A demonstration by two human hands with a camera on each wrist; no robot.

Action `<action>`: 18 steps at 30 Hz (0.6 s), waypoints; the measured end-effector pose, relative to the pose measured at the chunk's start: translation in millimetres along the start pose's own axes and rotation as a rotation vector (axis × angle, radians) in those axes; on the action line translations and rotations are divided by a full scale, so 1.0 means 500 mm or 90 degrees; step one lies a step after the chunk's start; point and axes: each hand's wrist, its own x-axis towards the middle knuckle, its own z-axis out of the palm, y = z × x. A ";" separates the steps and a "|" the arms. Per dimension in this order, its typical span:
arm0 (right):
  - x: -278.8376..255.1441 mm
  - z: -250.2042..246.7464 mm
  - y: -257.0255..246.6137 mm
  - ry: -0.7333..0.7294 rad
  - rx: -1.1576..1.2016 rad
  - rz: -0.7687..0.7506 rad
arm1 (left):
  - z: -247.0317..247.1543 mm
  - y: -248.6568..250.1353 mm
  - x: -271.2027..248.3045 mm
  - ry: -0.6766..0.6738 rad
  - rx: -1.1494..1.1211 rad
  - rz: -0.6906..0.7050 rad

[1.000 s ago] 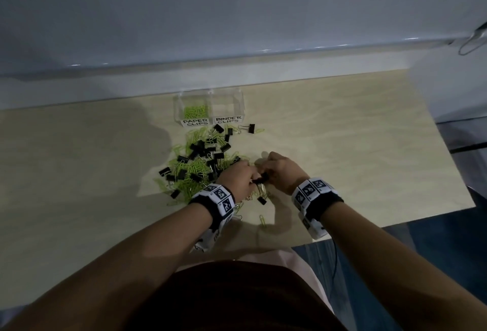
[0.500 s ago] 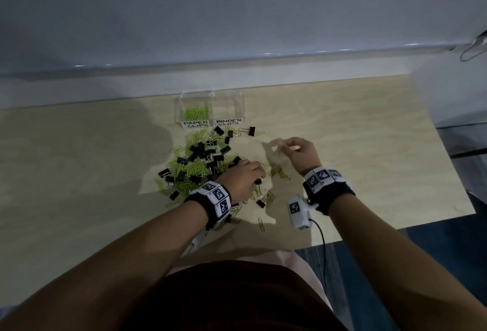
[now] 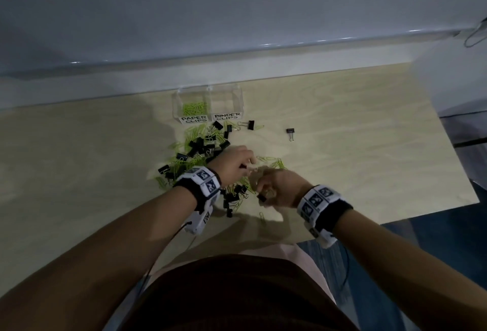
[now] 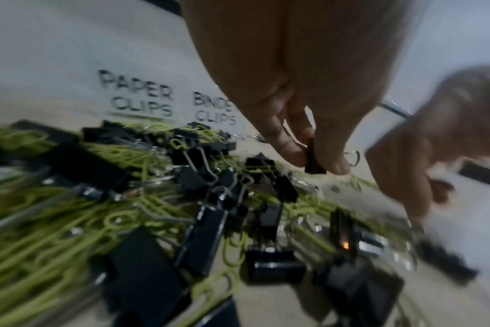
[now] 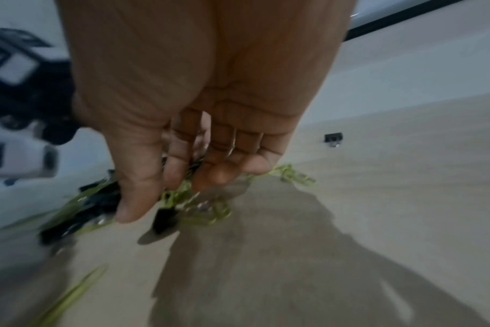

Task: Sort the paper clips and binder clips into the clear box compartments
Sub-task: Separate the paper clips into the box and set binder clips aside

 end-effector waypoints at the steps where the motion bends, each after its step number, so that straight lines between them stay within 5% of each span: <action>1: -0.001 0.012 -0.005 -0.006 -0.025 -0.015 | -0.011 -0.009 -0.004 0.050 -0.032 -0.017; 5: 0.001 0.041 -0.012 0.032 -0.052 -0.049 | -0.063 -0.057 -0.024 0.250 -0.054 -0.099; 8: 0.001 0.035 -0.008 0.050 -0.007 -0.048 | -0.081 -0.100 -0.036 0.298 0.014 -0.138; 14: 0.008 -0.018 0.024 0.262 0.253 0.076 | -0.052 -0.062 -0.011 0.172 0.191 -0.051; 18: 0.032 -0.070 0.086 0.352 0.195 0.241 | -0.019 -0.035 0.021 0.070 0.184 -0.028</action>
